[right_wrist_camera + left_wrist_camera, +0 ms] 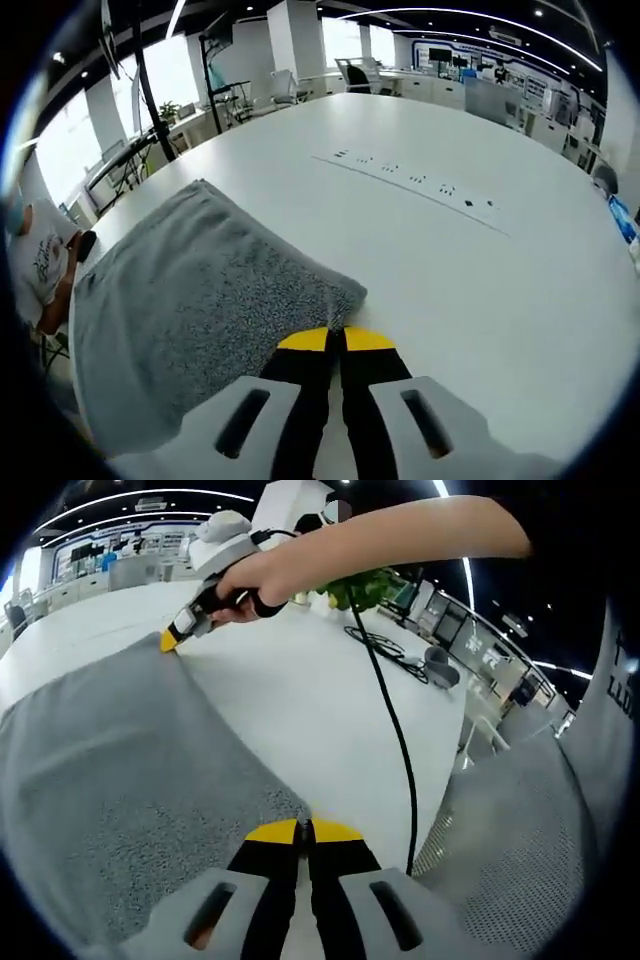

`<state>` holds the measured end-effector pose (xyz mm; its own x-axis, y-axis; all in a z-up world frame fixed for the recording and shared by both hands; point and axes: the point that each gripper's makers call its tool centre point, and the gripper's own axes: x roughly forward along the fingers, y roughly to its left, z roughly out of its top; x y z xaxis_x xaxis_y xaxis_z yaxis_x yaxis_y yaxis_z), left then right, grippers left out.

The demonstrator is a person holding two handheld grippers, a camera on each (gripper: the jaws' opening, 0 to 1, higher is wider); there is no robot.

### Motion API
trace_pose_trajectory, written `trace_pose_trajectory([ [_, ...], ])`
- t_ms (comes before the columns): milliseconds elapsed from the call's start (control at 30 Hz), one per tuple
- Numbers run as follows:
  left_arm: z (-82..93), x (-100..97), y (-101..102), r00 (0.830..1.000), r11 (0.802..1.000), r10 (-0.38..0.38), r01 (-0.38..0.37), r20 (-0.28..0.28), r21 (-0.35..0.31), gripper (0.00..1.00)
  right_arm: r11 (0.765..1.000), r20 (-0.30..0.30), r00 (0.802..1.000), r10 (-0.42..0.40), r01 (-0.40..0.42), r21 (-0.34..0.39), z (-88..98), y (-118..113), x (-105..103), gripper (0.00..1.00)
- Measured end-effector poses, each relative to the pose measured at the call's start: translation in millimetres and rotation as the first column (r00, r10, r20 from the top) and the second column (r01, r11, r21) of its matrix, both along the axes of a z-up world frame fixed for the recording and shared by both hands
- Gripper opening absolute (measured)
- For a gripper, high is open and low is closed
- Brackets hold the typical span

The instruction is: Fold the towel on the table until its edges align and the towel forms a compact rectangular stack.

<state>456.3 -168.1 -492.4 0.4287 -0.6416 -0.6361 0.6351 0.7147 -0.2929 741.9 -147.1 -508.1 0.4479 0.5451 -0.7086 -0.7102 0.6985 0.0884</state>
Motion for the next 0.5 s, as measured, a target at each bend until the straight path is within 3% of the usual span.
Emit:
trace_pose_trajectory([
  [200, 1.1, 1.8, -33, 0.998, 0.998, -0.056, 0.056, -0.005, -0.010, 0.03, 0.999, 0.004, 0.999, -0.036, 0.036, -0.015, -3.5, -33, 4, 0.00],
  [333, 1.5, 1.3, -56, 0.996, 0.996, -0.088, 0.087, -0.027, -0.031, 0.03, 0.998, 0.007, 0.999, -0.052, 0.052, -0.023, 1.8, -55, -5, 0.00],
  [367, 1.3, 1.4, -60, 0.995, 0.995, -0.094, 0.092, -0.030, -0.036, 0.03, 0.998, 0.009, 0.998, -0.058, 0.058, -0.023, -3.5, -61, 4, 0.00],
  [500, 1.5, 0.9, -78, 0.990, 0.990, -0.134, 0.133, -0.032, -0.040, 0.03, 0.997, 0.013, 0.997, -0.073, 0.073, -0.032, 1.9, -84, 2, 0.00],
])
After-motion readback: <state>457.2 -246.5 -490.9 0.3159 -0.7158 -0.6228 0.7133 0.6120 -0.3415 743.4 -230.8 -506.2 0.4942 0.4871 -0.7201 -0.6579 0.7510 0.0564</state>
